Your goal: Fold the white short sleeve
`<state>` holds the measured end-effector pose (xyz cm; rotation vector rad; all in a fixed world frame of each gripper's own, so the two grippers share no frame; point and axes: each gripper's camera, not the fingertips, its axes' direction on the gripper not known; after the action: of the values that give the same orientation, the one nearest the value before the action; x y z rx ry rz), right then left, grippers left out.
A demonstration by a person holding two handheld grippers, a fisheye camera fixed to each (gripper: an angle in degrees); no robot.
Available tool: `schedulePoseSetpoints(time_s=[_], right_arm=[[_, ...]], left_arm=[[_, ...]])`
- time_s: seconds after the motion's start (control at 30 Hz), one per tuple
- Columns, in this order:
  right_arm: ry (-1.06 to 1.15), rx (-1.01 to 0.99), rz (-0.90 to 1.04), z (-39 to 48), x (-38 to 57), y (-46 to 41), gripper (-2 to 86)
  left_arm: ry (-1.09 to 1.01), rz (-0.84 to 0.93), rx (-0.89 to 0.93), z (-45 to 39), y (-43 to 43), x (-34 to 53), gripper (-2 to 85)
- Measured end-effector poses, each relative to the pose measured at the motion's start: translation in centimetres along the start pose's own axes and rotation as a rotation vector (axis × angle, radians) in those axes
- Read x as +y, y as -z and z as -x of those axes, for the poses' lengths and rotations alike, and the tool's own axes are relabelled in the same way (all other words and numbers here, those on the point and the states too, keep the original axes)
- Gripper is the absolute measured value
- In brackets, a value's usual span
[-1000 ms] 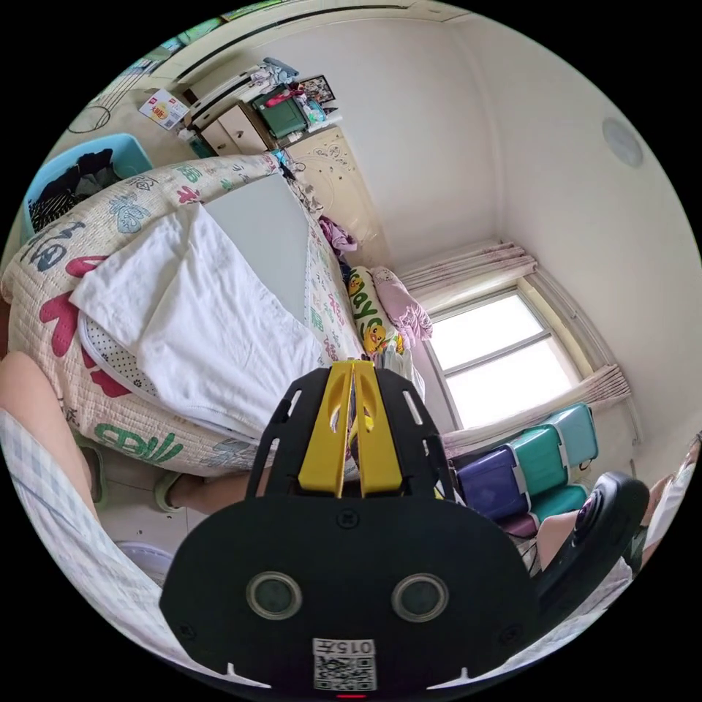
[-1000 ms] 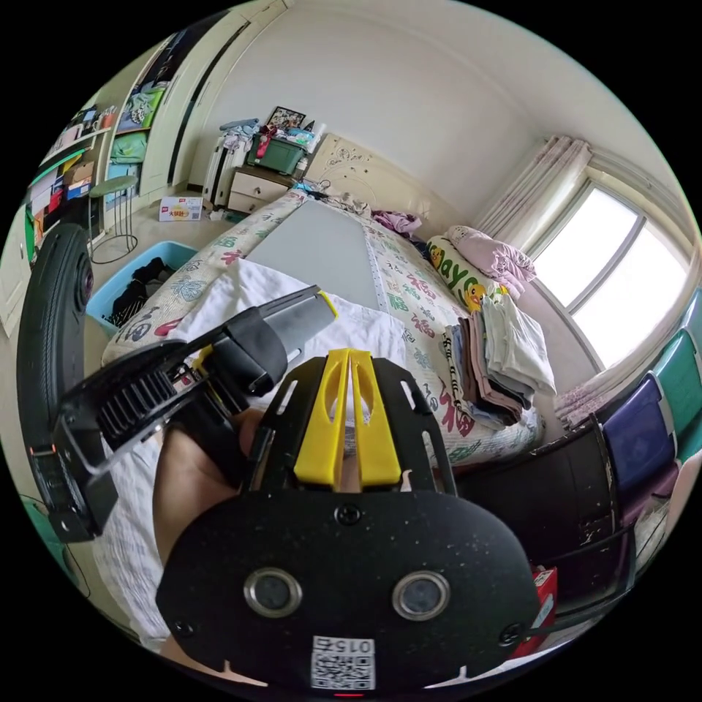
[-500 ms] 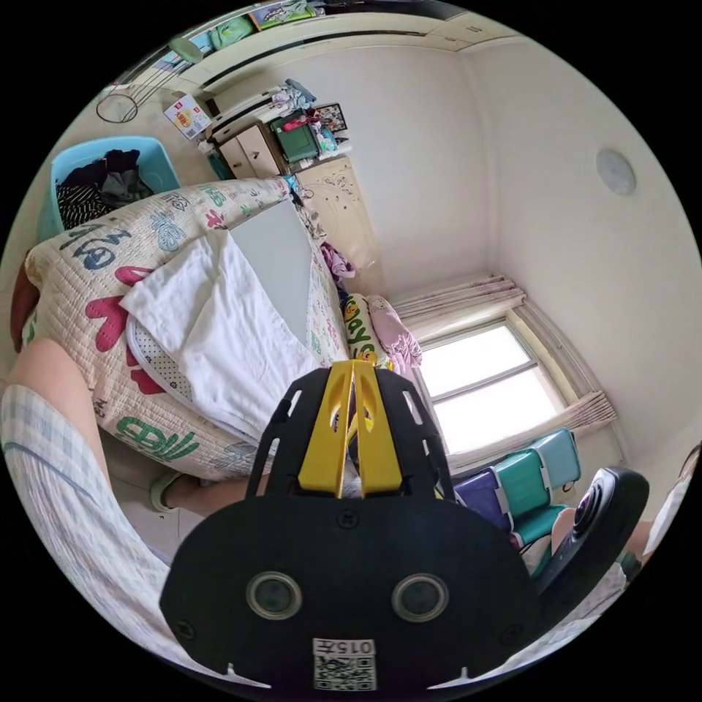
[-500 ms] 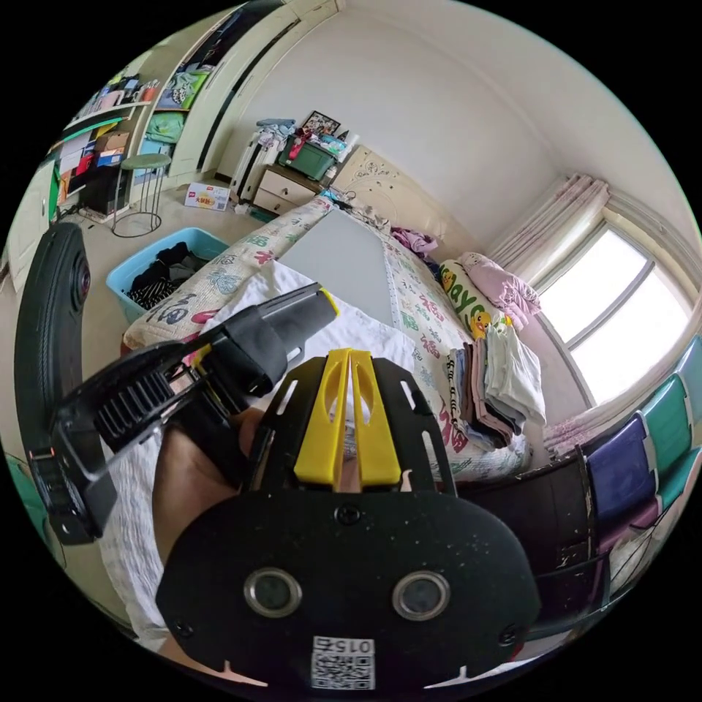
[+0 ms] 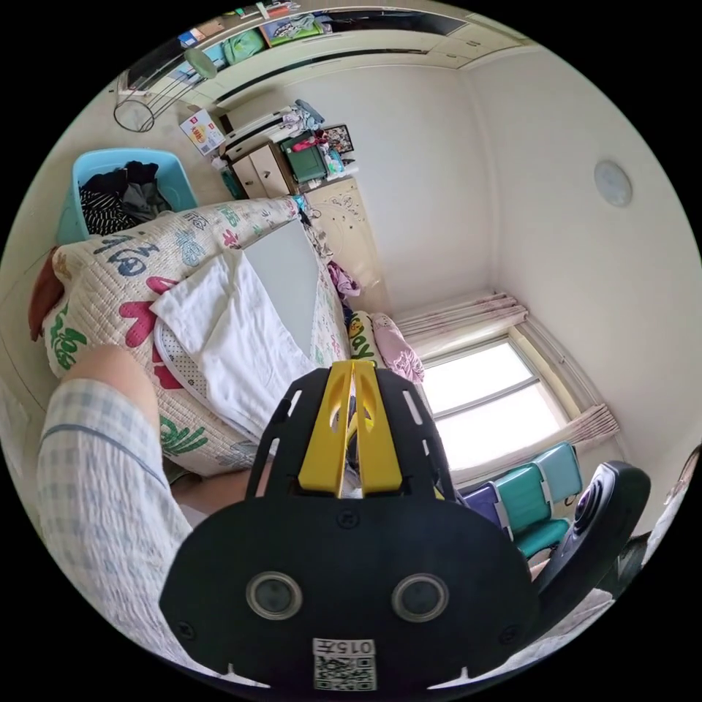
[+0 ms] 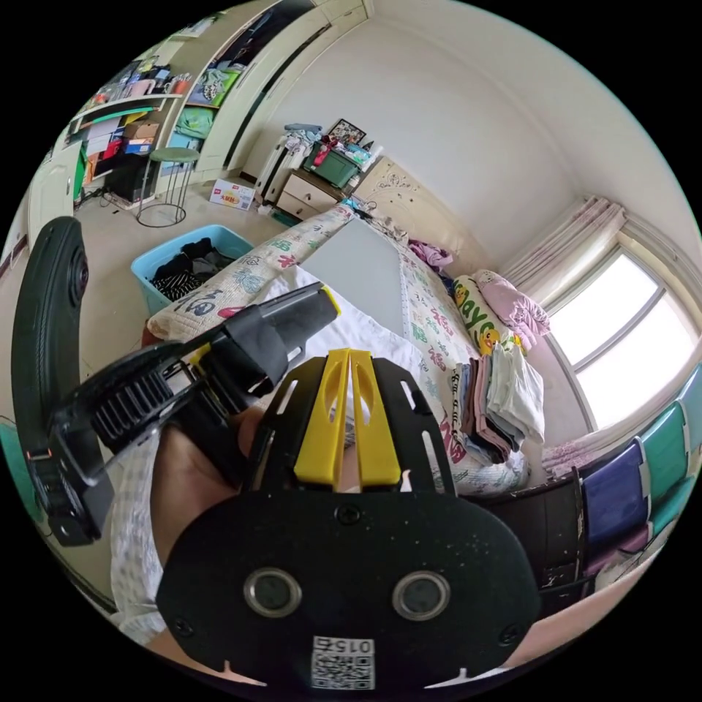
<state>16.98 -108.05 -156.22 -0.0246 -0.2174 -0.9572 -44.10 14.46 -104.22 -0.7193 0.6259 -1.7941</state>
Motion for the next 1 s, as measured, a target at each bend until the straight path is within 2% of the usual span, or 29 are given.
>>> schedulePoseSetpoints(time_s=[0.2, 0.3, 0.33, 0.37, 0.47, 0.6, 0.67, 0.77, 0.83, 0.9, 1.0], right_arm=[[-0.098, -0.181, -0.03, -0.9, 5.8, -4.8, -1.0], [-0.312, -0.368, -0.013, -3.8, 10.1, -8.9, -0.8], [-0.401, -0.494, -0.035, -5.1, 12.1, -10.8, -0.6], [-0.397, -0.597, -0.066, -6.0, 13.5, -12.8, -0.5], [-0.403, -0.732, -0.151, -7.8, 16.9, -17.0, -0.1], [-0.387, -0.741, -0.266, -9.2, 21.6, -21.1, 1.1], [-0.529, -0.781, -0.284, -9.2, 24.9, -24.4, 3.6], [-0.561, -0.74, -0.346, -7.4, 28.4, -27.5, 7.2], [-0.561, -0.687, -0.413, -5.8, 30.4, -28.9, 8.3], [-0.628, -0.655, -0.47, -4.1, 32.3, -30.6, 8.8], [-0.698, -0.627, -0.441, -1.4, 34.0, -33.7, 5.9]], left_arm=[[-0.072, -0.039, -0.146, -4.3, -0.8, 1.0, -0.9], [-0.119, -0.043, -0.206, -7.2, -2.6, 2.0, -0.9], [-0.142, -0.041, -0.216, -7.9, -3.1, 2.2, -0.9], [-0.208, -0.05, -0.237, -9.6, -4.1, 2.6, -0.9], [-0.322, -0.062, -0.239, -13.0, -6.9, 3.3, -0.9], [-0.421, -0.042, -0.155, -16.3, -11.2, 4.6, -0.9], [-0.508, -0.088, -0.091, -17.4, -12.0, 5.2, -0.9], [-0.592, -0.083, -0.041, -18.3, -13.6, 5.3, -0.8], [-0.603, -0.027, -0.059, -18.6, -14.8, 5.0, -0.7], [-0.613, -0.043, -0.111, -18.8, -15.2, 4.1, -0.5], [-0.606, 0.038, -0.13, -18.3, -15.1, 2.1, -0.5]])
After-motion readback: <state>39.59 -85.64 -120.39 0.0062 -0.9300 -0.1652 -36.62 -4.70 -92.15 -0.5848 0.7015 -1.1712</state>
